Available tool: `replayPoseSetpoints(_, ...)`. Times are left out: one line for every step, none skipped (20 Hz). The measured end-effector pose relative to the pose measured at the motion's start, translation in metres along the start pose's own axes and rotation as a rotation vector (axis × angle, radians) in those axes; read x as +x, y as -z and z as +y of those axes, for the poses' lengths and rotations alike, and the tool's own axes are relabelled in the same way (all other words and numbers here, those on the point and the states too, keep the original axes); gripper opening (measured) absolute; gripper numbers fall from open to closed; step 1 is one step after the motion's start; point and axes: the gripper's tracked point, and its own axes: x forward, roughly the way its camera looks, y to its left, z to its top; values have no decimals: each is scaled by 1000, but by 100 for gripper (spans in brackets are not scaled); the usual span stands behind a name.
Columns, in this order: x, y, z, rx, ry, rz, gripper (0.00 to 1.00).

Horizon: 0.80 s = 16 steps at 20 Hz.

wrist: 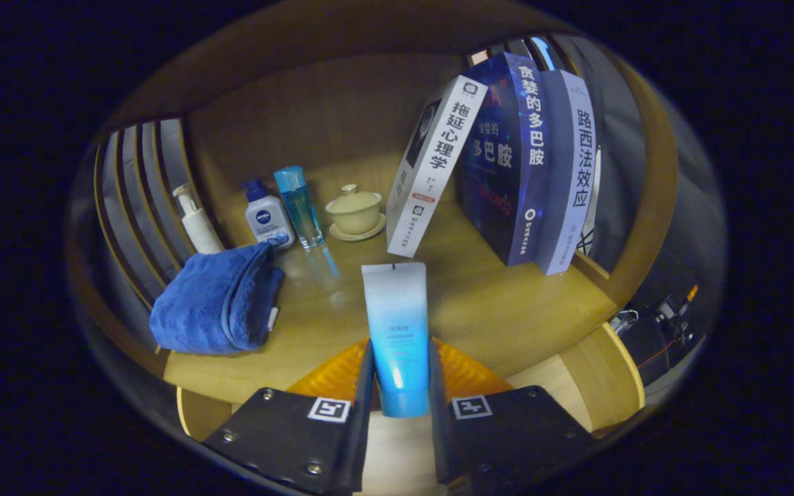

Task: Pull open the drawer, take out the items inside it, and place them on the countertop above the cabinet.

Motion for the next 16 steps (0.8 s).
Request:
replayPoseSetpoints(2,0,0,3,-1,1,39)
replayPoseSetpoints(4,2,-1,5,-3,6,39)
replayPoseSetpoints(7,4,0,7,-5,12,39)
replayPoseSetpoints(10,7,0,9,-8,23,39)
replayPoseSetpoints(11,3,1,12,-13,2,39)
replayPoseSetpoints(14,5,1,17,-17,12,39)
replayPoseSetpoints(12,2,0,27,-22,-4,39)
replayPoseSetpoints(15,4,1,36,-27,-1,39)
replayPoseSetpoints(16,1,1,45,-33,-13,39)
replayPoseSetpoints(18,1,2,48,-40,-15,39)
replayPoseSetpoints(20,-1,2,49,-45,-22,39)
replayPoseSetpoints(22,-2,2,51,-50,-23,39)
replayPoseSetpoints(23,-3,2,54,-53,-27,39)
replayPoseSetpoints(24,-4,2,58,-56,-30,39)
replayPoseSetpoints(26,-6,2,62,-59,-36,39)
replayPoseSetpoints(29,-8,2,64,-64,-42,39)
